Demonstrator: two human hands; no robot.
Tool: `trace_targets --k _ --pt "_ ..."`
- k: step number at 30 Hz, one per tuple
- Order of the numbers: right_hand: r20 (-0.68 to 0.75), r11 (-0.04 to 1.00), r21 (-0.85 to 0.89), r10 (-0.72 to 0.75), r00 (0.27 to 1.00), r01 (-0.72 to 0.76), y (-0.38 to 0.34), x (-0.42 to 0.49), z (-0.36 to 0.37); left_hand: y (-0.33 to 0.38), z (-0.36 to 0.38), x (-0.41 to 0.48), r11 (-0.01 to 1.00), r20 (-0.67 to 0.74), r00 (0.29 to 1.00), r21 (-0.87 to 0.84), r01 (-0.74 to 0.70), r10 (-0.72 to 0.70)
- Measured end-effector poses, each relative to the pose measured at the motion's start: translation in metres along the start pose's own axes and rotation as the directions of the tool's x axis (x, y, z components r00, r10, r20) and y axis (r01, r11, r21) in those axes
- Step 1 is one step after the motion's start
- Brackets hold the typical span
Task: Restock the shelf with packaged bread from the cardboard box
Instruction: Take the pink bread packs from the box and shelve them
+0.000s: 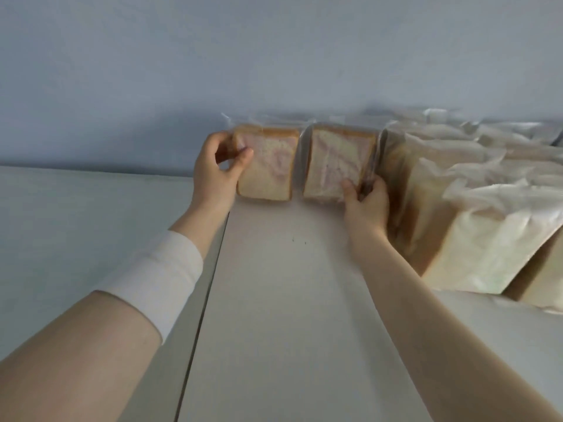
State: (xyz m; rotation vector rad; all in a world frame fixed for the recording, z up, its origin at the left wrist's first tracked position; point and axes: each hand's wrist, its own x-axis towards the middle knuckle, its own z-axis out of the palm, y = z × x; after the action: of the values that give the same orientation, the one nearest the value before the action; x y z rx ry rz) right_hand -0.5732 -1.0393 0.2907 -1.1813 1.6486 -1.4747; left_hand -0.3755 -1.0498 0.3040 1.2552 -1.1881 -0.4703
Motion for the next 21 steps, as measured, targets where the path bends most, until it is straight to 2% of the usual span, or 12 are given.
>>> trace_targets --k 5,9,12,14,16,18,21 --pt "-0.093 0.957 -0.291 -0.001 0.996 -0.026 0.008 0.010 0.014 -0.008 0.015 0.008 1.000 -0.044 0.999 0.017 -0.003 0.004" --pt "-0.149 0.986 -0.159 0.015 0.989 -0.039 0.001 0.010 0.017 -0.006 0.022 0.008 1.000 -0.084 0.996 0.023 0.017 -0.015" --pt "-0.113 0.992 -0.115 0.039 0.993 -0.052 -0.003 0.003 0.011 -0.004 0.019 0.005 0.998 -0.068 0.996 0.026 0.063 -0.062" --pt "-0.064 0.987 -0.156 0.028 0.998 -0.037 -0.007 -0.010 0.003 0.000 0.012 0.000 0.994 -0.047 0.993 0.030 0.109 -0.107" --pt "-0.042 0.959 -0.280 -0.067 0.997 0.053 -0.011 -0.032 -0.008 0.008 0.000 -0.011 0.986 -0.048 0.992 0.114 0.118 -0.113" --pt "0.000 0.886 -0.432 -0.185 0.983 0.167 -0.017 -0.062 -0.023 0.021 -0.016 -0.030 0.959 -0.013 1.000 0.282 0.024 -0.021" --pt "0.126 0.727 -0.621 -0.278 0.952 0.295 -0.024 -0.113 -0.052 0.048 -0.038 -0.076 0.822 0.211 0.969 0.524 -0.222 0.127"
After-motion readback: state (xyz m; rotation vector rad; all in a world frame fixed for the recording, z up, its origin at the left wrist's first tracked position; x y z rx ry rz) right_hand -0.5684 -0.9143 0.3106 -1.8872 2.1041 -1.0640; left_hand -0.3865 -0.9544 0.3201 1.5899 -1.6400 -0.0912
